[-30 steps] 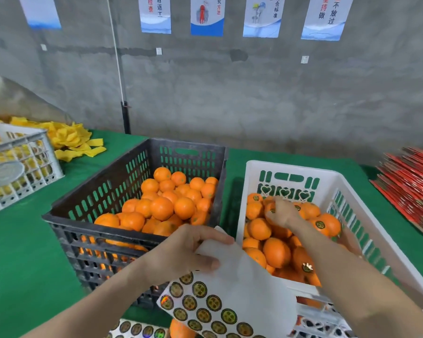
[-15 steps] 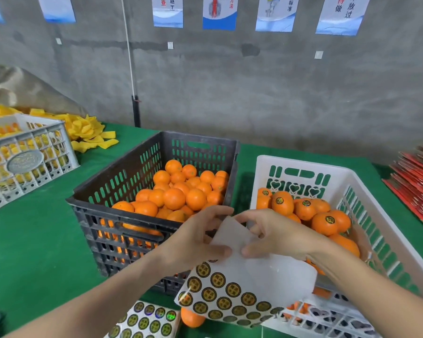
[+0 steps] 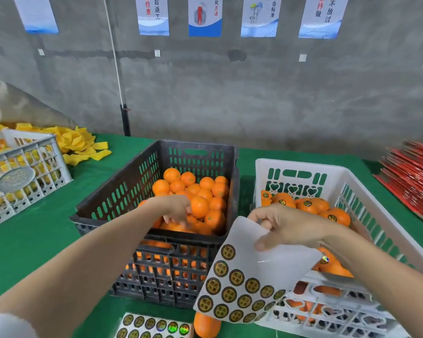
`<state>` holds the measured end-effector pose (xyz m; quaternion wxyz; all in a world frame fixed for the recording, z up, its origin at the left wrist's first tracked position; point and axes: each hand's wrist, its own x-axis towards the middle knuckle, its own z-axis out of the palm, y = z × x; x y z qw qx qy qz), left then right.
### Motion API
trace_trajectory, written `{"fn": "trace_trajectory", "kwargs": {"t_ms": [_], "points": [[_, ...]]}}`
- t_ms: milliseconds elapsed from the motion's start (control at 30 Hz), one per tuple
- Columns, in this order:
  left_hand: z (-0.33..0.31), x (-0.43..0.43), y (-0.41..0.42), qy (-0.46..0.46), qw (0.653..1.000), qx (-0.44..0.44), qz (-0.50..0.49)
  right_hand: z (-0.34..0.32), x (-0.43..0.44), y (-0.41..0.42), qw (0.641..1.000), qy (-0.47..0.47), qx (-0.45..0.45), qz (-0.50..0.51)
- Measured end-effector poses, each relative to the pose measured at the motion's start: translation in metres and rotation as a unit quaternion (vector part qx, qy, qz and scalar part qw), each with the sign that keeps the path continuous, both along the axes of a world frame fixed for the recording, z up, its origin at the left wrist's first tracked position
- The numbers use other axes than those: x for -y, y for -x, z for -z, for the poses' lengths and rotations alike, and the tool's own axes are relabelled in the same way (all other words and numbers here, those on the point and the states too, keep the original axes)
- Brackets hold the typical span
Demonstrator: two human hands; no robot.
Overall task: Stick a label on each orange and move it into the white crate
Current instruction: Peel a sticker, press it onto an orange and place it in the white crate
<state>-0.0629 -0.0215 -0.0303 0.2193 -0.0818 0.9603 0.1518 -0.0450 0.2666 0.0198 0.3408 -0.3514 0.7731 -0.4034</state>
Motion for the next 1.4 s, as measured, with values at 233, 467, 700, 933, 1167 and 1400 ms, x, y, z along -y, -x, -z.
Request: {"fn": "trace_trajectory", "kwargs": {"t_ms": [233,467,700,933,1167,1400], "points": [[0.056,0.005,0.043,0.109,0.993,0.04,0.008,0.0,-0.002,0.006,0.999,-0.014,-0.012,0.034],[0.006,0.011,0.016,-0.089,0.993,-0.077,0.027,0.002,-0.009,0.006,0.999,-0.008,0.003,0.04],[-0.041,-0.028,-0.044,-0.425,0.875,-0.233,0.005,-0.007,-0.014,0.006,0.999,-0.003,-0.005,0.037],[-0.043,-0.076,-0.079,-0.628,0.748,-0.212,-0.032,-0.019,-0.026,0.004,1.0,0.006,-0.005,0.023],[-0.043,-0.107,-0.099,-0.764,0.615,-0.135,-0.138,-0.031,-0.04,0.004,1.0,0.001,-0.006,0.008],[-0.043,-0.127,-0.113,-0.73,0.666,-0.052,-0.144,-0.037,-0.047,0.009,0.999,-0.02,0.013,-0.027]]}}
